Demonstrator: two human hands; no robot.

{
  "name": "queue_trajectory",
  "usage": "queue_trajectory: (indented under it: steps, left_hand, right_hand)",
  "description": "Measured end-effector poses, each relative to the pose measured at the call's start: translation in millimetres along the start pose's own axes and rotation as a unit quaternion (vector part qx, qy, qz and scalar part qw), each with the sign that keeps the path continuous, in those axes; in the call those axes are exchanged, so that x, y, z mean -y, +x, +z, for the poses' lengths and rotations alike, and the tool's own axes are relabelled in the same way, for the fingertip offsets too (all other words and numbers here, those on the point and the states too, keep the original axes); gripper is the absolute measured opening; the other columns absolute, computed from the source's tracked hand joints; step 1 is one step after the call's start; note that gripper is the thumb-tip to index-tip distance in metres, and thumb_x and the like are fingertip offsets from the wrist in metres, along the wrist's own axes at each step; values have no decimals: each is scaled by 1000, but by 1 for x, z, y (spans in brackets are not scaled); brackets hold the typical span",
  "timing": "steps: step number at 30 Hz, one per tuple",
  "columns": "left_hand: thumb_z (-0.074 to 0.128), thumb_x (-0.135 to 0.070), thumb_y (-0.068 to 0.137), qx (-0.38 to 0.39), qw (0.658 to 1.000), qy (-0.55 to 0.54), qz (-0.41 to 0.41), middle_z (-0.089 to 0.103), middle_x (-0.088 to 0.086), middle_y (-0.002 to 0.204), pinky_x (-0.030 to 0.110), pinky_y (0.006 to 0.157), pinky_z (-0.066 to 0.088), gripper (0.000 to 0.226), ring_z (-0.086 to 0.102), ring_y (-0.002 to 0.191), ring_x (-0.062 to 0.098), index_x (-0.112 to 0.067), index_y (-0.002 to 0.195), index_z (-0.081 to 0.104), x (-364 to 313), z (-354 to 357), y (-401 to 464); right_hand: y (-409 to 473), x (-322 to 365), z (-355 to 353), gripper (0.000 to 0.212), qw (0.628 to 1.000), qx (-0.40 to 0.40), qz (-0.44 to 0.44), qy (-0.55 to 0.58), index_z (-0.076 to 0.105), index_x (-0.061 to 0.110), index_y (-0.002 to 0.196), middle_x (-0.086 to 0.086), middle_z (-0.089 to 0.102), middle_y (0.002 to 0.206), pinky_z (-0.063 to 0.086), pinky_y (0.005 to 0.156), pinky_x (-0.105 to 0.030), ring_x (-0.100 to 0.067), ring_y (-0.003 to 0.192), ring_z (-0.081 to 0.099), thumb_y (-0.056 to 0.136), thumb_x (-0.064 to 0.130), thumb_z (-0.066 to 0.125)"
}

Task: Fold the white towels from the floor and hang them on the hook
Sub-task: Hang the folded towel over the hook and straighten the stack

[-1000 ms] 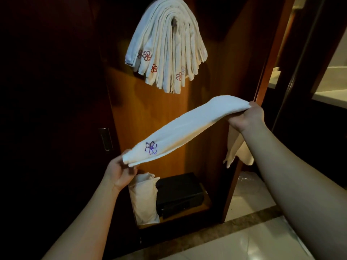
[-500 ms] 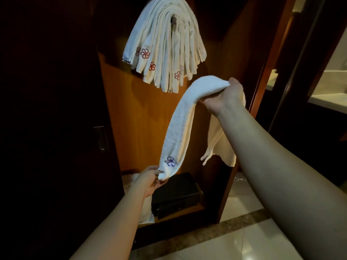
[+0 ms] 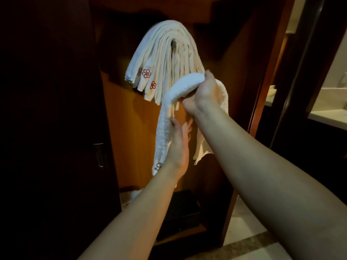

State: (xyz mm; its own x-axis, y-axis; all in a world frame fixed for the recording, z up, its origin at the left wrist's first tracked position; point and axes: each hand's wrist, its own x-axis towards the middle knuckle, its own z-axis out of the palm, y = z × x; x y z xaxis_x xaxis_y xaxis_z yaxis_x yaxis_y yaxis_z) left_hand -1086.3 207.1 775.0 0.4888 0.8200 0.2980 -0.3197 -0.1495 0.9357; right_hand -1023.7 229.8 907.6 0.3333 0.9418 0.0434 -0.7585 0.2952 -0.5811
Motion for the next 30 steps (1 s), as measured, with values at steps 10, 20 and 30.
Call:
queue_trajectory:
  steps: [10,20,30]
  left_hand:
    - [32,-80,90,-140,951,-275,12,37,13,157,50,122,15,89,29,147,34,-14,149,40,-55,-38,76]
    - [45,-70,94,-145,982,61,101,67,11,127,45,106,48,70,63,120,26,-18,141,52,-131,-118,169]
    - [31,-83,88,-66,968,210,121,73,4,119,36,101,48,84,68,111,14,-19,133,61,-219,-159,278]
  right_hand:
    - [37,17,6,58,995,13,-73,-63,42,17,144,-14,60,131,54,91,-49,-33,117,59,97,49,54]
    - [131,44,22,52,816,-81,-229,-525,53,27,122,4,57,100,41,85,-29,-10,92,55,96,68,37]
    - [231,88,81,87,744,-114,-283,-594,55,11,140,-12,62,124,31,85,-28,-19,97,52,91,78,30]
